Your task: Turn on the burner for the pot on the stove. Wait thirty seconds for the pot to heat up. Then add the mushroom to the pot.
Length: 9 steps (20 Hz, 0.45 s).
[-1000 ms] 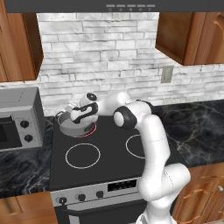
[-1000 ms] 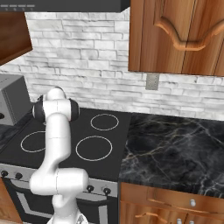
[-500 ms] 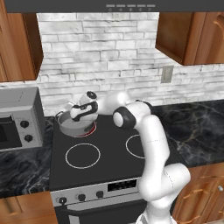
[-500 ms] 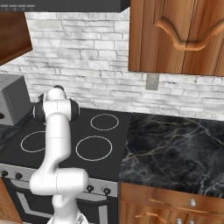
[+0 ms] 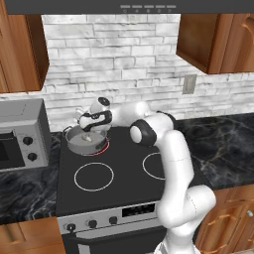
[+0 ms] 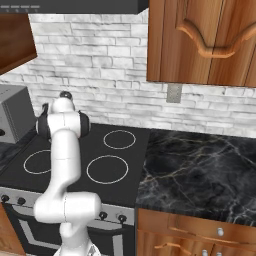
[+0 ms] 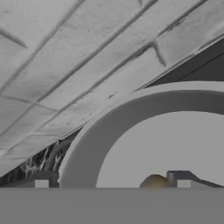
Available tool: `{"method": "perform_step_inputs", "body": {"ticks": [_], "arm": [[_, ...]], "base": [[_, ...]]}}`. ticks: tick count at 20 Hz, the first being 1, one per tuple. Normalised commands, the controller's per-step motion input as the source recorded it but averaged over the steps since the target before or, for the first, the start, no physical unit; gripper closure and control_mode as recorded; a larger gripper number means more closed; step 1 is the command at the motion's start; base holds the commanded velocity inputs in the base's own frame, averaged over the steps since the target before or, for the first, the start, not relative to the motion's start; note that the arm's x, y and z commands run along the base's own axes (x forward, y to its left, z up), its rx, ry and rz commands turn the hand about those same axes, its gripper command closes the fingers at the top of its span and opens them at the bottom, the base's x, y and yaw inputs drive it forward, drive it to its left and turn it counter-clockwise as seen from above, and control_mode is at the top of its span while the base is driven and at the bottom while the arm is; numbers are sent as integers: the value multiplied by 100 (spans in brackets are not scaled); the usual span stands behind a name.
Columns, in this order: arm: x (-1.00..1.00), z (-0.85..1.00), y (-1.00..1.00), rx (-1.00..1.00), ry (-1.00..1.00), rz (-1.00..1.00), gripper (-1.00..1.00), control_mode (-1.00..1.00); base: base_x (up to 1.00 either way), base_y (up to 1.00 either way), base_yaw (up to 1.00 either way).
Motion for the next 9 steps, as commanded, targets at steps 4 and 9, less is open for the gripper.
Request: {"method": "perform_step_inputs", "body": {"ticks": [4, 9], "arm": [[12, 31, 0, 0, -4, 0, -100, -100], [8, 38, -4, 0, -7, 0, -100, -100]], "base": [[0, 0, 0], [0, 0, 0]]}}
